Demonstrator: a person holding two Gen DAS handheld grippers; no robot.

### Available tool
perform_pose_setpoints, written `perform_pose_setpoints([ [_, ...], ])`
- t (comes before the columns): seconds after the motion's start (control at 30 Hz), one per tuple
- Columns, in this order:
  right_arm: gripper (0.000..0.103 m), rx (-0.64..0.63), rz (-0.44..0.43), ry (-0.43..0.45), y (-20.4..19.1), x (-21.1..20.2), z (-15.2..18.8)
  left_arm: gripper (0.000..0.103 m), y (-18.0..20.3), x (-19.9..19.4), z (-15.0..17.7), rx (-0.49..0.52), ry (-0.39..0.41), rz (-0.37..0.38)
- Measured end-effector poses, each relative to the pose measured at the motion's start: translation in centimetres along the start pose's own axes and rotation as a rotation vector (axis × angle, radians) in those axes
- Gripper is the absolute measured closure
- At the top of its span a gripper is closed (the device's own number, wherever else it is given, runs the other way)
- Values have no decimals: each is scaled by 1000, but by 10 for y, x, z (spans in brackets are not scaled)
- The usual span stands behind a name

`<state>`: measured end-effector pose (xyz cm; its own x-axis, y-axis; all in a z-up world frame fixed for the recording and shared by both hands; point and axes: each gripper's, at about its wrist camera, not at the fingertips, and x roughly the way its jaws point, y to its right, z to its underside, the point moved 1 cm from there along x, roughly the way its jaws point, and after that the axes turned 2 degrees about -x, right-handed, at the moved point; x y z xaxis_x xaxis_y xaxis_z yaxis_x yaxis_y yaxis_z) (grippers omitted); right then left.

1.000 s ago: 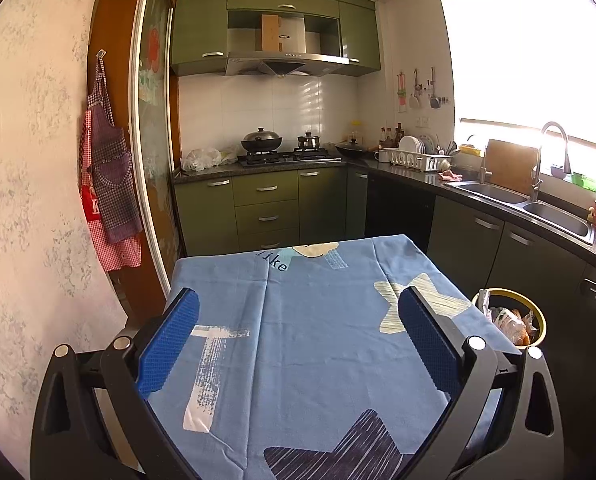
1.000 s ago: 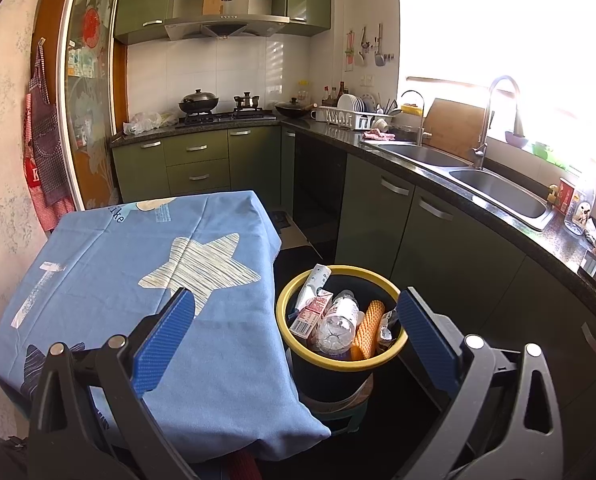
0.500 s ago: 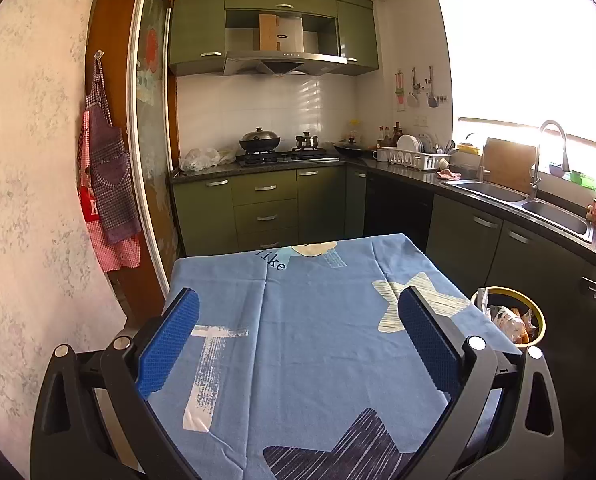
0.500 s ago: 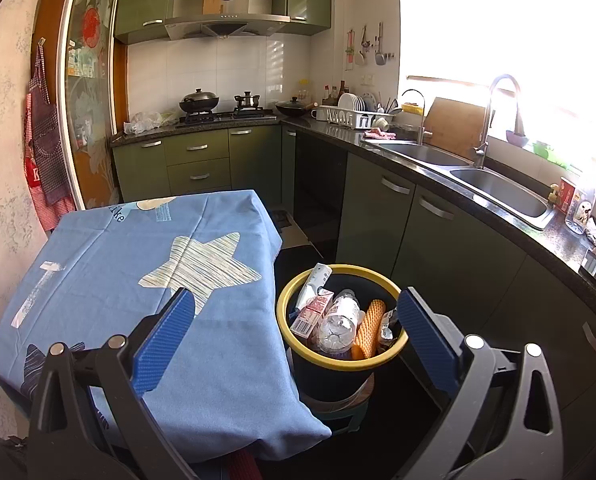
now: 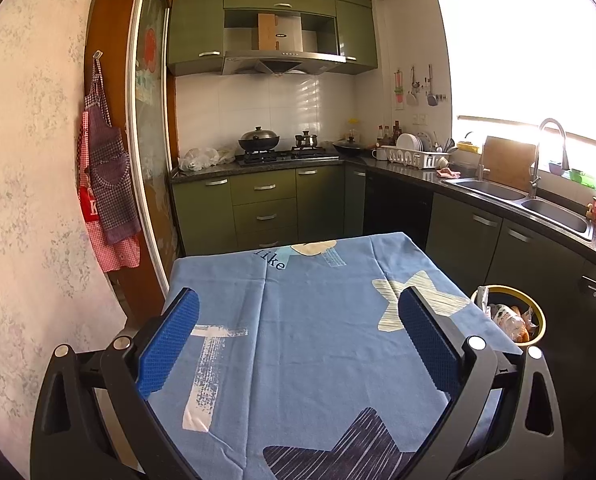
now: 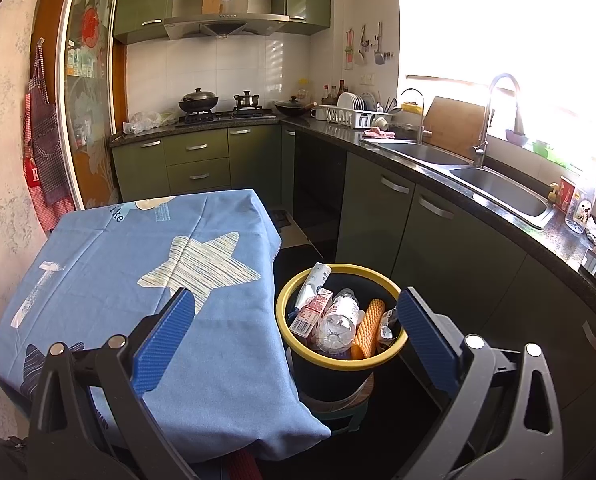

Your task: Collect trash

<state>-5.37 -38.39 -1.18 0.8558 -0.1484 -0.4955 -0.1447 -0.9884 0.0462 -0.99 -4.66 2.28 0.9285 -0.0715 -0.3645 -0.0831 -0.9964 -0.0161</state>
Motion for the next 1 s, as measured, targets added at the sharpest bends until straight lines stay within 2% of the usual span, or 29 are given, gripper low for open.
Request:
perform_pose_setpoints([
  [1.0,7,0,1,-6,-2,3,4,5,-3,1,3,5,-8,9],
])
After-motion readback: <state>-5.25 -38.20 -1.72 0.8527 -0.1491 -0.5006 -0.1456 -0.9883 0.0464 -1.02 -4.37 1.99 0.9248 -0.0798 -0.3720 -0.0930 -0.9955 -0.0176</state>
